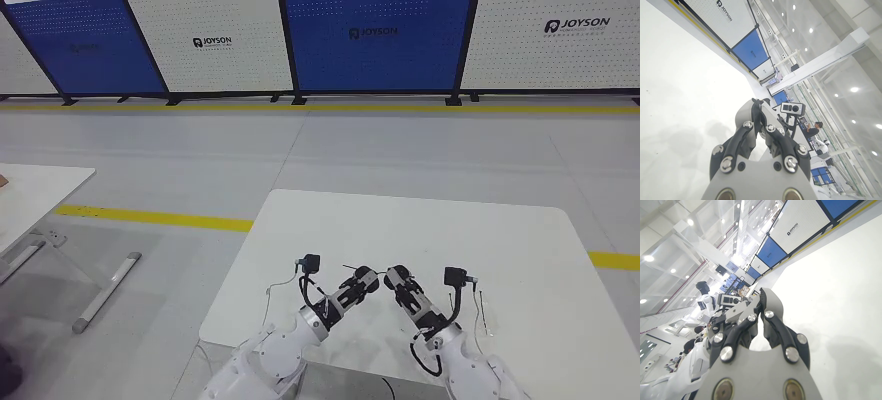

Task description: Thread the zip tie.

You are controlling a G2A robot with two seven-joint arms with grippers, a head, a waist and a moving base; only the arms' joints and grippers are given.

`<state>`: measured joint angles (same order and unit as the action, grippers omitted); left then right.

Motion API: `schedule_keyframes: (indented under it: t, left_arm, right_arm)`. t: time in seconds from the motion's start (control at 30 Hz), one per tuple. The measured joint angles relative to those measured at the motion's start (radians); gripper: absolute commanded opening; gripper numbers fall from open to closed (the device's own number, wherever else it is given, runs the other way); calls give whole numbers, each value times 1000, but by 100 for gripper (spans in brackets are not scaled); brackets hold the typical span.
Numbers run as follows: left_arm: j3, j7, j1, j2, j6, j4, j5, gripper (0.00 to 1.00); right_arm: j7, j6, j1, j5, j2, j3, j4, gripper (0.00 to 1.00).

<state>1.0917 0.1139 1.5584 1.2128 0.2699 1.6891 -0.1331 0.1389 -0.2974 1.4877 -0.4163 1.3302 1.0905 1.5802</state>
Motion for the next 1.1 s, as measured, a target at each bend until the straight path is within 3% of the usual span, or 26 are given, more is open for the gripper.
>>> schedule_keyframes:
  t: [0.2,0.27,0.47,0.6,0.7,1.1]
  left_arm:
    - [4,-1,3,-1,-1,2,3,0]
    - [3,-2,2,-2,-2,2,3,0]
    - [2,-11,-2,-1,-9,1,-3,0]
    - [0,-22,-2,-1,-16,3,-10,0]
    - [-2,-25,-4,-1,-20,3,-12,0]
    - [-12,-32,-12,1,-32,5,-14,0]
  right_arm:
    - [4,3,-5,13,1,-5,-9,4]
    - [4,1,-3,13,1,-4,-9,15]
    - [8,-4,4,19,-1,3,-2,22]
    - [6,-6,10,21,-3,10,3,14]
    - [4,-10,14,23,-4,14,7,0]
    - [9,-16,21,26,-8,22,18,0]
